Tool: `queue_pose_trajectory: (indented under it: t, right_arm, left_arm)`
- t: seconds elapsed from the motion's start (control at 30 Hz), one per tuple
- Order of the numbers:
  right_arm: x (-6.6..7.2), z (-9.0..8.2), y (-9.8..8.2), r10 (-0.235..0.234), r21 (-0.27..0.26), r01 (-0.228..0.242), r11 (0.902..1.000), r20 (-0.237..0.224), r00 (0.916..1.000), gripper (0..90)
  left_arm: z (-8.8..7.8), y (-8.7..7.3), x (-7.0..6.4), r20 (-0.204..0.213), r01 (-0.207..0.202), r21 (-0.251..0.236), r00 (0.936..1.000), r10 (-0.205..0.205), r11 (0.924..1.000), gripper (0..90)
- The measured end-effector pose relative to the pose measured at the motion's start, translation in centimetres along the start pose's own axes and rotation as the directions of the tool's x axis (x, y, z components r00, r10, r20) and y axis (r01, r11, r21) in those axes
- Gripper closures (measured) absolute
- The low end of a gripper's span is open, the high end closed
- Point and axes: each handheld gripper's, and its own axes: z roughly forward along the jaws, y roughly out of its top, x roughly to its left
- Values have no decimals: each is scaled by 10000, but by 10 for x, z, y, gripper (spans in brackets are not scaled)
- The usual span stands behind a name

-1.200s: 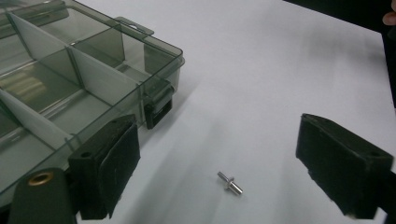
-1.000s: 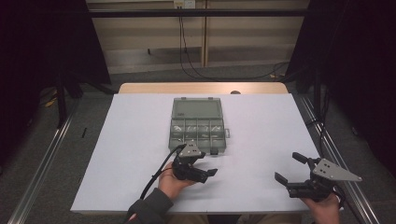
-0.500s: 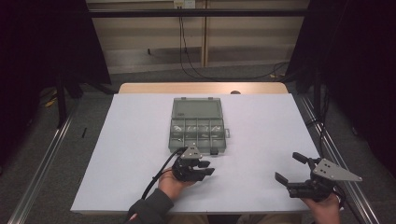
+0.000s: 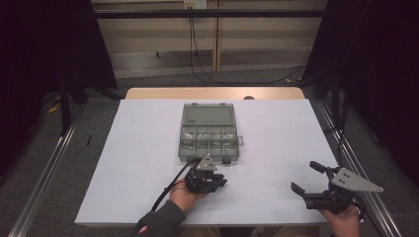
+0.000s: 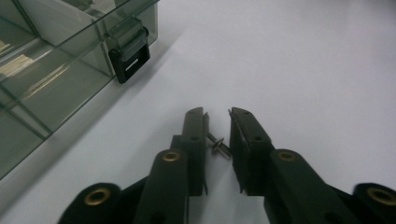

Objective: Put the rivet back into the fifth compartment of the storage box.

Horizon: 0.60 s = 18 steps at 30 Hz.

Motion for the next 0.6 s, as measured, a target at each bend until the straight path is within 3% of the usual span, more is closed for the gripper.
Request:
queue_pose_trajectory:
  t: [0.2, 0.6]
  right_arm:
    - [0, 0, 0, -15, 5, 15, 10000, -20, 10000, 26]
    - [0, 0, -1, 56, 6, -56, 10000, -36, 10000, 25]
  left_arm:
    - [0, 0, 2, 110, 273, 30, 9996, -273, 9996, 827]
    - [-2, 1, 3, 82, 243, -122, 9997, -242, 9996, 829]
